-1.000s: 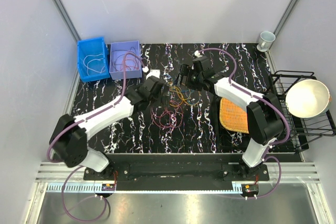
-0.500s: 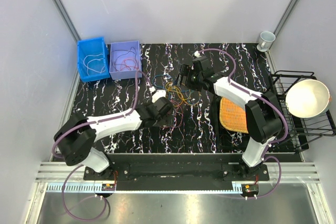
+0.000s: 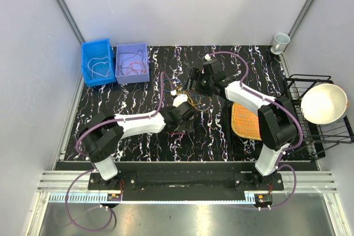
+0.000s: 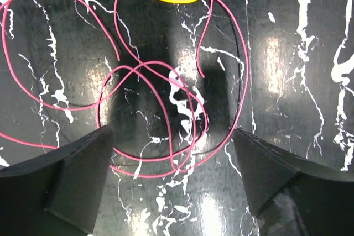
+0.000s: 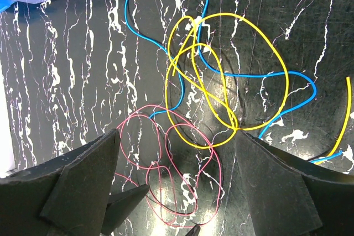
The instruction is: Untangle the cables
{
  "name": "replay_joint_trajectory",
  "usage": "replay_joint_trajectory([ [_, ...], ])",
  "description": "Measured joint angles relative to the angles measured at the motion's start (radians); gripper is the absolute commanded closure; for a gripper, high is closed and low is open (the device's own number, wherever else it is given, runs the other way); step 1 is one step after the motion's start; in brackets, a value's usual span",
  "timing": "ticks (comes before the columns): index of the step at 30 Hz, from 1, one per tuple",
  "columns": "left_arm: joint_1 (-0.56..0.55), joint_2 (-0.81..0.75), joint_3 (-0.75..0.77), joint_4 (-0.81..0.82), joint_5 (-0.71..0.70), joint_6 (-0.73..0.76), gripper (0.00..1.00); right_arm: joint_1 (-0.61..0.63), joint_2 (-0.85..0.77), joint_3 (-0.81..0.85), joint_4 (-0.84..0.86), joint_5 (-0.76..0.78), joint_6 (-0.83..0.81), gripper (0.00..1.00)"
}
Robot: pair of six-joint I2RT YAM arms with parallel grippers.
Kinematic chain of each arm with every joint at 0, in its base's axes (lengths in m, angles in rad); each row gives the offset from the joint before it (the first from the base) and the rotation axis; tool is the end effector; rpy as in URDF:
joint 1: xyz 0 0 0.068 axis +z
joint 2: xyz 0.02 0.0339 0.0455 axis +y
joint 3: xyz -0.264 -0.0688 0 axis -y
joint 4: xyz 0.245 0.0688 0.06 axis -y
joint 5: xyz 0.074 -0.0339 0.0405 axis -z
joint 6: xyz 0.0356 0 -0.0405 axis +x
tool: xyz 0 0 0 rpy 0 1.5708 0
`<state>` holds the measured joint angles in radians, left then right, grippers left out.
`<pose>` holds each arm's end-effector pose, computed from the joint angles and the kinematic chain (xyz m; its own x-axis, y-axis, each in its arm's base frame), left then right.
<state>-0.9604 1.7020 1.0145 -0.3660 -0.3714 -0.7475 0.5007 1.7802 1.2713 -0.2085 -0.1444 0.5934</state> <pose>0.2026 -0.2671 0.1730 -0.8145 0.0593 -0.5771 0.1459 0.9837 -0.1048 0.3488 0.1967 0.2330 -0.7970 0.1947 -0.5718 -0.1502 0.8530 0.4998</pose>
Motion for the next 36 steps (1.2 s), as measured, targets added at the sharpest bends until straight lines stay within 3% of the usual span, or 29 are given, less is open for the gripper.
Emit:
replay_joint_trajectory([
  [5,-0.003,0.036,0.023,-0.002,-0.013,0.01,0.33,-0.002,0.002,0.0,0.0,-0.001,0.001,0.11],
  [7,-0.005,0.044,0.027,-0.004,-0.019,0.013,0.35,-0.004,0.003,0.0,0.0,-0.005,0.003,0.11],
  [21,-0.024,0.067,0.061,-0.026,-0.021,0.013,0.33,-0.006,0.014,0.0,0.0,-0.008,0.007,0.11],
  [29,-0.03,0.07,0.065,-0.027,-0.016,0.012,0.16,-0.006,0.018,0.0,0.0,-0.008,0.007,0.11],
  [36,-0.035,0.103,0.097,-0.016,-0.008,0.002,0.18,-0.006,0.018,0.0,0.0,-0.003,0.011,0.1],
])
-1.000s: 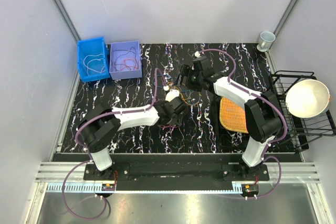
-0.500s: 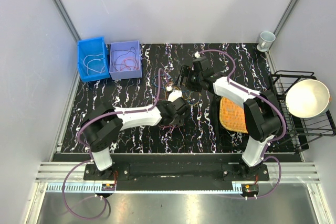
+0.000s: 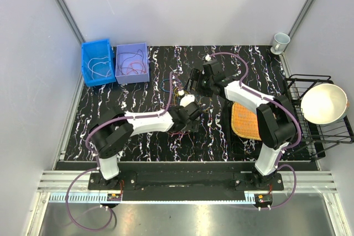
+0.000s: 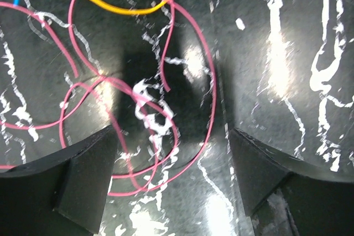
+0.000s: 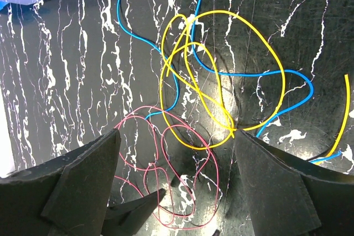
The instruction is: Untangle the cables
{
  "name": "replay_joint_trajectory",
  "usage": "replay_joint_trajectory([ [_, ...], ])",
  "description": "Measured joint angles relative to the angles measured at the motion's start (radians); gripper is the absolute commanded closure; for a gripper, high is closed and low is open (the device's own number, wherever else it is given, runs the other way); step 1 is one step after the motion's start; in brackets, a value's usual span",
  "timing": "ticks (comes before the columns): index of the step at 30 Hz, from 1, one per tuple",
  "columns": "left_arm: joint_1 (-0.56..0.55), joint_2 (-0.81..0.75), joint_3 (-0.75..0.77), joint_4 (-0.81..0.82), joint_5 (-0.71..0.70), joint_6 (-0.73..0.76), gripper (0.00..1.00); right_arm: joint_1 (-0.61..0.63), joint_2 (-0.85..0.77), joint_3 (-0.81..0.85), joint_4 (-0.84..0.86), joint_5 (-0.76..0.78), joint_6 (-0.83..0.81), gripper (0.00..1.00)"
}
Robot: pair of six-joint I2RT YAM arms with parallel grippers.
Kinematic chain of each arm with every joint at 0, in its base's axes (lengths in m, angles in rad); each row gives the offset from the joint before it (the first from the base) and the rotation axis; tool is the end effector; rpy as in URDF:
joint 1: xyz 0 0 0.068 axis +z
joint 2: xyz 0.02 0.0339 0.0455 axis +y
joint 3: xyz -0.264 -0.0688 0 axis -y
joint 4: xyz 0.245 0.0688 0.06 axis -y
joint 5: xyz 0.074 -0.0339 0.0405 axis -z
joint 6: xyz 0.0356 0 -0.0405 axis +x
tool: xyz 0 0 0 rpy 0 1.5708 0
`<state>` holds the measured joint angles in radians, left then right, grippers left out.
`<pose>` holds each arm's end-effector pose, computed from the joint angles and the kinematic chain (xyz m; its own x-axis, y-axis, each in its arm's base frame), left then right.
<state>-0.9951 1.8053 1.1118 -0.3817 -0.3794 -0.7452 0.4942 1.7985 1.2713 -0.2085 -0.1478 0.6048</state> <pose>0.2065 -0.2940 0.1656 -0.8153 0.0992 -0.5704 0.1774 0.9806 -0.0830 0.3518 0.1955 0.2260 -0.8074 0.2038 -0.5537 -0.1291 0.8547 0.5028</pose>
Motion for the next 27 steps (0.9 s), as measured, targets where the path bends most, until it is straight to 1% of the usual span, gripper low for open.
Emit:
replay_joint_trajectory([
  [9,0.0,0.09,0.096,0.007,-0.025,-0.013,0.26,-0.023,0.0,-0.001,0.0,0.023,0.023,0.1],
  [12,0.0,0.108,0.122,-0.014,-0.047,-0.023,0.32,-0.024,0.0,-0.001,0.0,0.023,0.024,0.11],
  [15,0.0,0.114,0.132,-0.026,-0.066,-0.035,0.41,-0.025,0.0,-0.002,0.0,0.023,0.026,0.1],
  [16,0.0,0.116,0.133,-0.028,-0.071,-0.039,0.45,-0.026,0.0,-0.002,0.0,0.023,0.026,0.1],
  [20,0.0,0.135,0.135,-0.035,-0.084,-0.049,0.52,-0.026,0.0,-0.002,0.0,0.023,0.027,0.1],
  [24,0.0,0.15,0.155,-0.037,-0.098,-0.051,0.73,-0.026,0.0,-0.002,0.0,0.023,0.029,0.1],
  [25,0.0,0.153,0.156,-0.034,-0.1,-0.052,0.82,-0.026,0.0,-0.002,0.0,0.023,0.03,0.1],
  [27,0.0,0.156,0.161,-0.033,-0.104,-0.057,0.89,-0.026,0.0,-0.002,0.0,0.023,0.03,0.1],
])
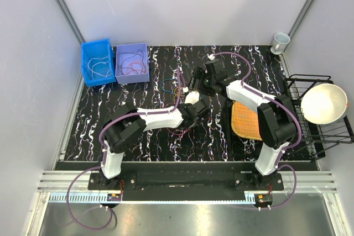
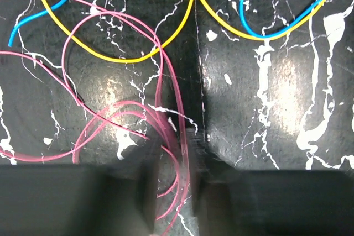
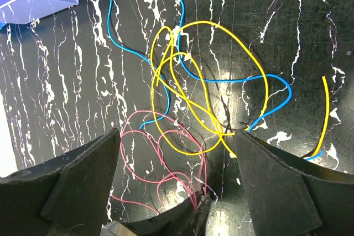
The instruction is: Untangle the cables
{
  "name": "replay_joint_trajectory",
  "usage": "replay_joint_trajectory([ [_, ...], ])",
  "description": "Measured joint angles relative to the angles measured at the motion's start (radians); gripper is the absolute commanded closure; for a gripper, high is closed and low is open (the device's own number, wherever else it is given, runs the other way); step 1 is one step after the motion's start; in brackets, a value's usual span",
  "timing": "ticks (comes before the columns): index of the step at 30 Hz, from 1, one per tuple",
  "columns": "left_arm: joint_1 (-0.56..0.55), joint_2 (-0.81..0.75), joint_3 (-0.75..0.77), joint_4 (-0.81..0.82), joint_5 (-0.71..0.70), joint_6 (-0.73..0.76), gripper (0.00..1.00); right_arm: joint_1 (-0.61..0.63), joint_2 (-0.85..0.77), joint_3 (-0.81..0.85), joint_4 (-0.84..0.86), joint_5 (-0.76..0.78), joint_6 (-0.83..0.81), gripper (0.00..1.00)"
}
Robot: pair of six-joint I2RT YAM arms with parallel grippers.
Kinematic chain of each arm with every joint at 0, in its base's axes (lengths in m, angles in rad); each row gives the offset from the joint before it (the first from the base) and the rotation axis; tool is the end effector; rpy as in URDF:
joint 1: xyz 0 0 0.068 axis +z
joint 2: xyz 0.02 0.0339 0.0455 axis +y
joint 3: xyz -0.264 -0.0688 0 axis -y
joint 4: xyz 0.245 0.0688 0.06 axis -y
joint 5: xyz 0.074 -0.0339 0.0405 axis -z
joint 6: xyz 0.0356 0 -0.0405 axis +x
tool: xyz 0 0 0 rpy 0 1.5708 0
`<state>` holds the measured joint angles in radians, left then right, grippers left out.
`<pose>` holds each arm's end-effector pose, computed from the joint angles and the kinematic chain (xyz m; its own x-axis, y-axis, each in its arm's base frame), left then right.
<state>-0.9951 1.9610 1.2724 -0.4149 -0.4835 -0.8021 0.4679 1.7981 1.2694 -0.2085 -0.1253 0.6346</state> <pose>0.2291 -0.3225 0.1541 -0.7898 0.0479 -0.6115 0.0877 0.9955 -0.0353 0.3570 0.1854 0.2254 -0.7974 0.2561 -0.5464 -0.0712 0.8593 0.5066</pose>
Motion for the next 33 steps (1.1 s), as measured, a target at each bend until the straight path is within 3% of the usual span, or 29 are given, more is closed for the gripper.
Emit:
replay_joint_trajectory([
  [2,-0.001,0.001,0.0,0.002,-0.002,-0.003,0.99,0.0,0.0,0.0,0.0,0.0,0.0,0.11],
  [10,-0.002,-0.042,-0.056,0.013,-0.005,-0.006,1.0,-0.007,0.0,0.0,0.0,0.0,0.001,0.11],
  [20,0.062,-0.417,-0.18,-0.148,0.002,0.075,1.0,-0.011,0.0,-0.001,0.0,-0.001,0.004,0.11],
  [27,0.226,-0.639,-0.189,-0.207,0.015,0.162,1.0,-0.011,0.0,-0.006,0.001,-0.001,0.008,0.11],
  [33,0.403,-0.719,-0.169,-0.261,0.042,0.256,1.0,-0.011,0.001,-0.008,0.002,-0.003,0.014,0.11],
])
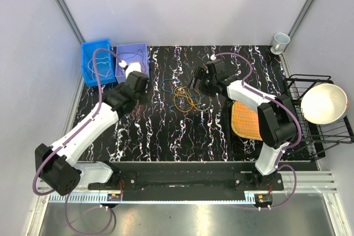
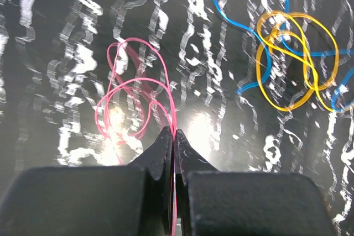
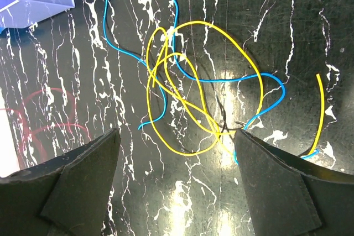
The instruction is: Untangle the cables
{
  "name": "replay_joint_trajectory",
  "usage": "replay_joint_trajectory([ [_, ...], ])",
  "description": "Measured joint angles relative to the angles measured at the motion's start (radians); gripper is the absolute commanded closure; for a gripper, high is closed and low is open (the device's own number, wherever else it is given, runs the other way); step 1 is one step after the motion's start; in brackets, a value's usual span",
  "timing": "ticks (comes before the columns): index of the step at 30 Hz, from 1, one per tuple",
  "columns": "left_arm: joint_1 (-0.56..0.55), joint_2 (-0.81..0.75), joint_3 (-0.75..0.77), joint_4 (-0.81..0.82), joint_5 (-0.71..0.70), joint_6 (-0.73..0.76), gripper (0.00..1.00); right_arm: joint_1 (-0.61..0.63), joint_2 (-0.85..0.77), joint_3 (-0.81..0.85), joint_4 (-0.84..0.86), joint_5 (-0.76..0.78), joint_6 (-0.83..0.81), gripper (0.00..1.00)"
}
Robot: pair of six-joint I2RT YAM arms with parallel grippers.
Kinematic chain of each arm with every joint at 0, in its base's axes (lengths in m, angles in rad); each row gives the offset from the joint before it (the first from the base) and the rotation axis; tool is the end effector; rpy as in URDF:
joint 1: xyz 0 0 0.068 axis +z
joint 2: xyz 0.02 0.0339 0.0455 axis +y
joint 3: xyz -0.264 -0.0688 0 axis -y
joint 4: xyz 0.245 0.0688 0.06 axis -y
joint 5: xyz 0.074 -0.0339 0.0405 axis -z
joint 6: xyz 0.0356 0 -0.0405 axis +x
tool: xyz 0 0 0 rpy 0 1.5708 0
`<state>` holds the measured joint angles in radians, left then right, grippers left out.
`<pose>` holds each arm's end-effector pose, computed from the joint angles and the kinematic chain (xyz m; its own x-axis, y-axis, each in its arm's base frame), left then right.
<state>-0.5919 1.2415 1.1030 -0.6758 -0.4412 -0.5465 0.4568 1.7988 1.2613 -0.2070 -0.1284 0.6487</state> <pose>0.2230 -0.1316 0.3117 -0.6514 -0.1283 -0.7478 -0.0904 0.9917 -0.0914 0.3581 0.1811 0.2227 -0.7999 0.2745 -0.5336 -0.0485 0.8567 0.5134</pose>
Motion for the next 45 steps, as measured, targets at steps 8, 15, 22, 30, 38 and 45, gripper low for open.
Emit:
replay_joint_trajectory([
  [8,0.173,-0.002,0.211,-0.041,0.027,0.115,1.0,0.0,0.008,-0.003,0.006,-0.024,0.008,0.11],
  [15,0.342,0.087,0.42,-0.03,0.077,0.162,1.0,0.0,0.03,-0.006,0.027,-0.05,0.019,0.11],
  [22,0.485,0.27,0.673,-0.032,0.129,0.192,1.0,-0.001,0.044,-0.016,0.045,-0.076,0.031,0.11],
  [30,0.639,0.487,0.959,0.001,0.214,0.198,1.0,-0.001,0.053,-0.023,0.059,-0.095,0.037,0.11],
  [38,0.757,0.672,1.029,0.061,0.292,0.169,1.0,-0.002,0.054,-0.027,0.063,-0.103,0.037,0.11],
  [45,0.763,0.801,1.029,0.116,0.288,0.175,1.0,-0.002,0.054,-0.032,0.066,-0.121,0.038,0.11],
])
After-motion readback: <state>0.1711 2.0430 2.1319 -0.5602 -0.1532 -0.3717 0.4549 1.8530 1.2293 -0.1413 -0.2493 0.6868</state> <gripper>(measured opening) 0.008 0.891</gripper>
